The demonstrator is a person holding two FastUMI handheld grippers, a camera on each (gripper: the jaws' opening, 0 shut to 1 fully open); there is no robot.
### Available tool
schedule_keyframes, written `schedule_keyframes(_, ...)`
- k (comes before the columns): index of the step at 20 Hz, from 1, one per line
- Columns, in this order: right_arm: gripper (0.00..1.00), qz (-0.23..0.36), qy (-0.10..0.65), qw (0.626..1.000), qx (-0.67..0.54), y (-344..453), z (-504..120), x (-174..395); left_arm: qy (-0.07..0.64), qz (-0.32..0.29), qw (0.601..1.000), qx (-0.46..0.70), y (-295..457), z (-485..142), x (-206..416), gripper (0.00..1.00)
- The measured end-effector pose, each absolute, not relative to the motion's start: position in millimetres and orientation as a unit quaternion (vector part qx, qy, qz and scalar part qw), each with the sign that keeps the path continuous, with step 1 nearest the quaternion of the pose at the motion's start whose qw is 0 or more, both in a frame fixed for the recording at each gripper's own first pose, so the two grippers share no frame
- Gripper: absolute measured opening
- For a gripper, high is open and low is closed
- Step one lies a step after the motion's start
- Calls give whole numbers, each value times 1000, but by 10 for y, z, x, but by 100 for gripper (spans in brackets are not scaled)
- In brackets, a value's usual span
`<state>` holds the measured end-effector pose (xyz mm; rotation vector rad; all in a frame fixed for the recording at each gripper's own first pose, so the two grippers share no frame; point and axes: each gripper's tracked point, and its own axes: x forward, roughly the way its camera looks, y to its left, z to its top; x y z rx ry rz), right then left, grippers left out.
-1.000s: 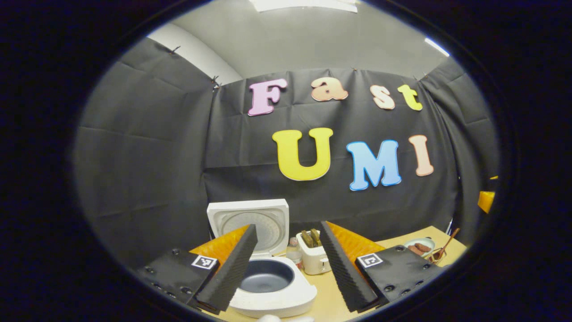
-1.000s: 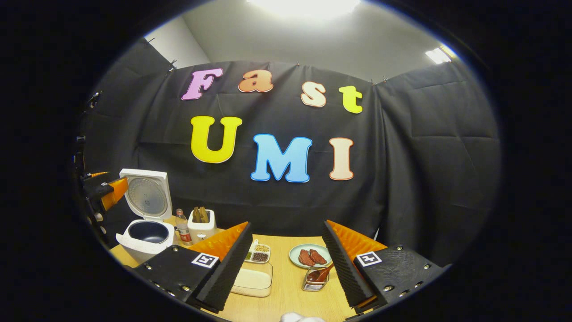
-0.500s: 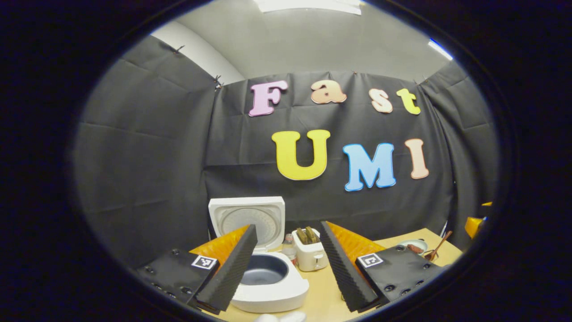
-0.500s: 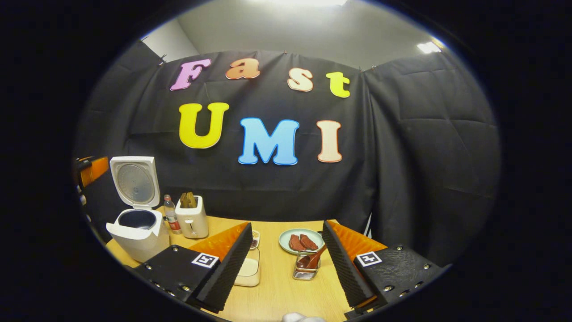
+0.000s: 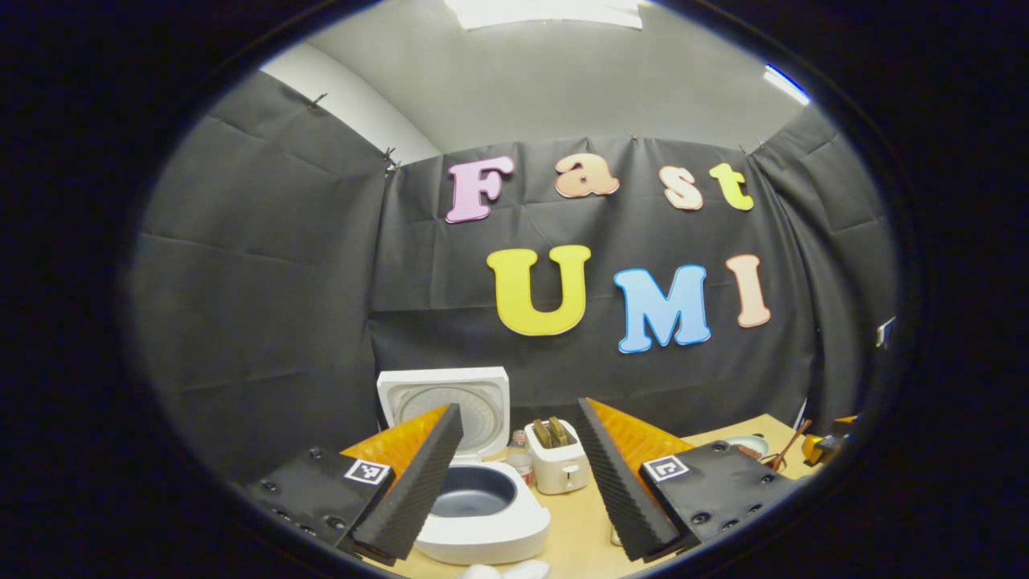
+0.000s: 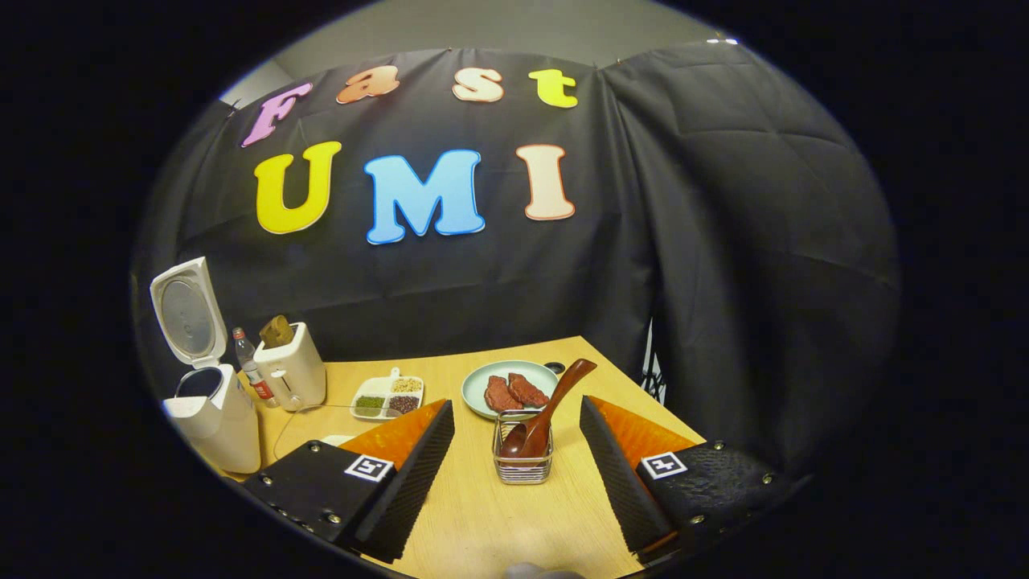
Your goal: Close the left gripper, press the button to open the rice cooker; take a wooden spoon from the chopstick holder with the right hand, scoop a spoonful of rice and pour it into the rice cooker, then put the wooden spoon back into the chopstick holder.
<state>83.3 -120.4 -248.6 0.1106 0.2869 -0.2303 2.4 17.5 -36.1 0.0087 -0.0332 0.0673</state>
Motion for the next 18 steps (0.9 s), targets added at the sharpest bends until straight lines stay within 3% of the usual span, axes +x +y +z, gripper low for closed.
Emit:
schedule_keyframes(12, 96, -132, 192, 967, 105, -1774, -3403, 2008, 12, 55, 998, 8, -213, -473, 217, 98)
schedule_keyframes(18, 99, -139, 192, 964, 121, -1909, -3541, 2355, 24, 70, 997, 15, -262, -550, 293, 100)
